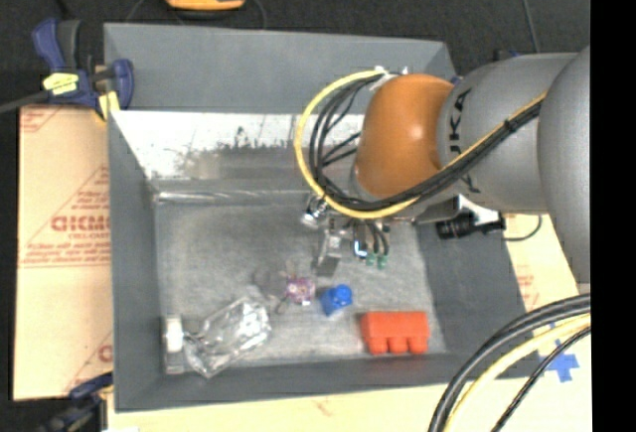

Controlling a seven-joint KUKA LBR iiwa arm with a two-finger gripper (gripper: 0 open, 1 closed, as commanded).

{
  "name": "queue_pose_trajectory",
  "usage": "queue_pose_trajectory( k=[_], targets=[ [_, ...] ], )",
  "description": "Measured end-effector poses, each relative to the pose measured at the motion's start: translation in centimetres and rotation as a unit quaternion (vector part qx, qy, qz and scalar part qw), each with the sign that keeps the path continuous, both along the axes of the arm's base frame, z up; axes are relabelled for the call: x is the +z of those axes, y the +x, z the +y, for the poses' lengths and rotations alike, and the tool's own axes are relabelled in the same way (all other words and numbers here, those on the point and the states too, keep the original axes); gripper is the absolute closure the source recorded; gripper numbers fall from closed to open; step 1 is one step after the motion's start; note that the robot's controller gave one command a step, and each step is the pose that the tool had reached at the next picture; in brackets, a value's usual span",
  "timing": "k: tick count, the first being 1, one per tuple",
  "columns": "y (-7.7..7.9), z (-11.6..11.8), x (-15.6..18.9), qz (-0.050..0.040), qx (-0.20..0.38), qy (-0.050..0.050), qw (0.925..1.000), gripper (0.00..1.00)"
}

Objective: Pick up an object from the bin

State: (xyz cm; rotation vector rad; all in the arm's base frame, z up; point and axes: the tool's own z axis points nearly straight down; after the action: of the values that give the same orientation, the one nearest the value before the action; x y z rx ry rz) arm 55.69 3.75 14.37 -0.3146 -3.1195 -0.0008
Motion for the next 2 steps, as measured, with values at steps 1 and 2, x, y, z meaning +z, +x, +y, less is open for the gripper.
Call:
queue_pose_trajectory(
  k=[1, 2],
  targets=[
    [0.76, -0.06, 3.69, -0.0069, -0.020, 0.000, 0.9998, 1.00],
    [0.69, -0.09, 3.50, -0.0050, -0.019, -0.001, 0.9998, 0.00]
  ],
)
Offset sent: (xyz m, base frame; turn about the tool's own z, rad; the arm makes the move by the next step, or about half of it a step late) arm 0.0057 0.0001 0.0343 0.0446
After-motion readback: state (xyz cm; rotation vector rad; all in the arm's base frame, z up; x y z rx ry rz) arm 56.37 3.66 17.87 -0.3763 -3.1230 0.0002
